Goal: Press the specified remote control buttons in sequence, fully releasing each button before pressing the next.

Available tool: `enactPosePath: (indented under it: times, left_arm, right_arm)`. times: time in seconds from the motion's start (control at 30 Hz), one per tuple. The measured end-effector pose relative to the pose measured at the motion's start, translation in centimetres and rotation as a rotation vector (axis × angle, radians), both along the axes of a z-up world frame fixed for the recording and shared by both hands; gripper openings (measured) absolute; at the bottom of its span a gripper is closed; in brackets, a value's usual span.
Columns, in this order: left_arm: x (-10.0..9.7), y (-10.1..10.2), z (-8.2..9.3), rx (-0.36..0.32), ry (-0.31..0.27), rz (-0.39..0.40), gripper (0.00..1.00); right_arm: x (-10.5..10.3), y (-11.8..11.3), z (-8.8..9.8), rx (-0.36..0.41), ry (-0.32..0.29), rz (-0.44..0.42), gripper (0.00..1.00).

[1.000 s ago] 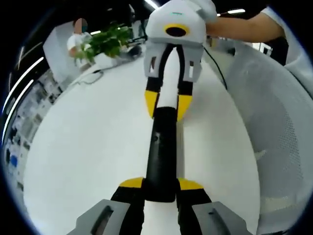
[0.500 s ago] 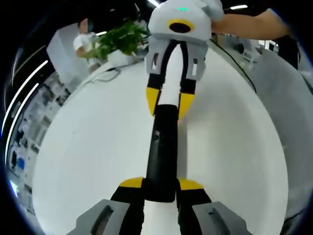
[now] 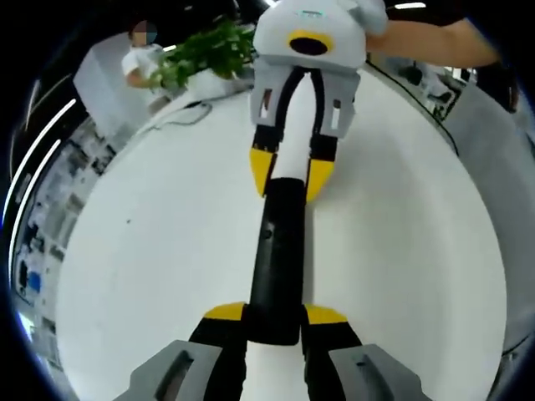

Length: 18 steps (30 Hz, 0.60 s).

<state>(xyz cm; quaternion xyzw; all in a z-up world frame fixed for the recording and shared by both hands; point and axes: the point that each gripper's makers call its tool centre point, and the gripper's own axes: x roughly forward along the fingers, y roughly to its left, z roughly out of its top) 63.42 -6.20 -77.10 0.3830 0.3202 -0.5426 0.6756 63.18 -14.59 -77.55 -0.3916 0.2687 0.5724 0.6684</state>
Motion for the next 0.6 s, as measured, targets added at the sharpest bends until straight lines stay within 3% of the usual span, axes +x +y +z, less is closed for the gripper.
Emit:
enactPosePath:
  times: [0.6]
  left_arm:
    - [-0.04,0.11,-0.88,0.03,0.061,-0.002,0.23]
  right_arm:
    - [0.32,0.12,-0.64,-0.004,0.05,0.012,0.2]
